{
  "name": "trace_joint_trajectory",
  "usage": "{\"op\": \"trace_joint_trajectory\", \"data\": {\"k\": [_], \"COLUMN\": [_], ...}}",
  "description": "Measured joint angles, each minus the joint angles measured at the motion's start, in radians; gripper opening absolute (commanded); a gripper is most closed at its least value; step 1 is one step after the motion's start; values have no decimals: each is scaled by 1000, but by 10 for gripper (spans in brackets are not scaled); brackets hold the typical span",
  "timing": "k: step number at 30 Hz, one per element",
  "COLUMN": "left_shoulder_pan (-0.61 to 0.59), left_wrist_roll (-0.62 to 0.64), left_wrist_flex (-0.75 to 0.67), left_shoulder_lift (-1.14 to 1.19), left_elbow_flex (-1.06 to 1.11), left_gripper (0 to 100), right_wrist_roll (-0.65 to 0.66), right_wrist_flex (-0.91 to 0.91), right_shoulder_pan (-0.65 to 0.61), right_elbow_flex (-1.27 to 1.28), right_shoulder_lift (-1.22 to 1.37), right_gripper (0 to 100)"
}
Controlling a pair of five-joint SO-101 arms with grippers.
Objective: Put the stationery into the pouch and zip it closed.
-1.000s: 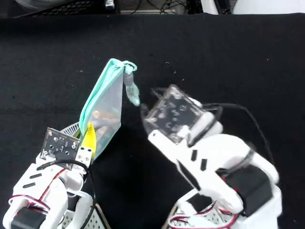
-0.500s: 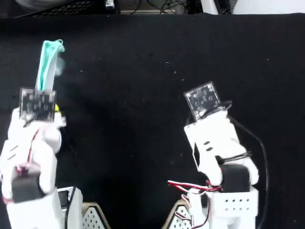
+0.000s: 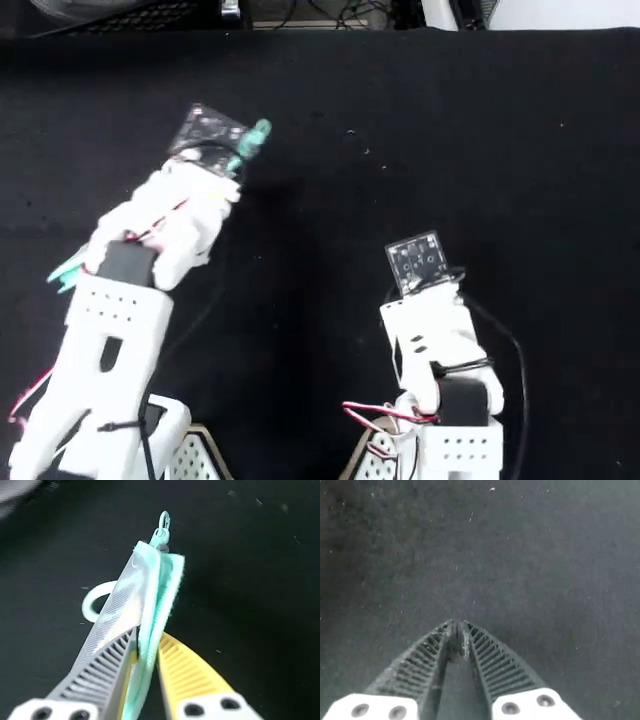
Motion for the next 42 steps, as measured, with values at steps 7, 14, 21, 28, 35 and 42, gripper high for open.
{"op": "trace_joint_trajectory", "data": {"k": [7, 14, 21, 28, 35, 42], "left_shoulder_pan": [34, 40, 41, -52, -227, -285], "left_wrist_roll": [163, 304, 304, 233, 71, 60], "left_wrist_flex": [66, 319, 430, 416, 408, 402], "left_shoulder_lift": [57, 8, -149, -167, -173, -290], "left_elbow_flex": [-135, -419, -489, -305, -20, 255], "left_gripper": [203, 202, 206, 101, 30, 30], "right_wrist_roll": [-15, -15, -20, -20, -150, -264], "right_wrist_flex": [3, 3, 3, -20, -51, -52], "right_shoulder_pan": [0, 0, 0, 0, 0, 0], "right_elbow_flex": [49, 52, 55, 89, 89, 89], "right_shoulder_lift": [-2, -2, -2, -2, -2, -2], "right_gripper": [12, 12, 12, 12, 12, 25]}}
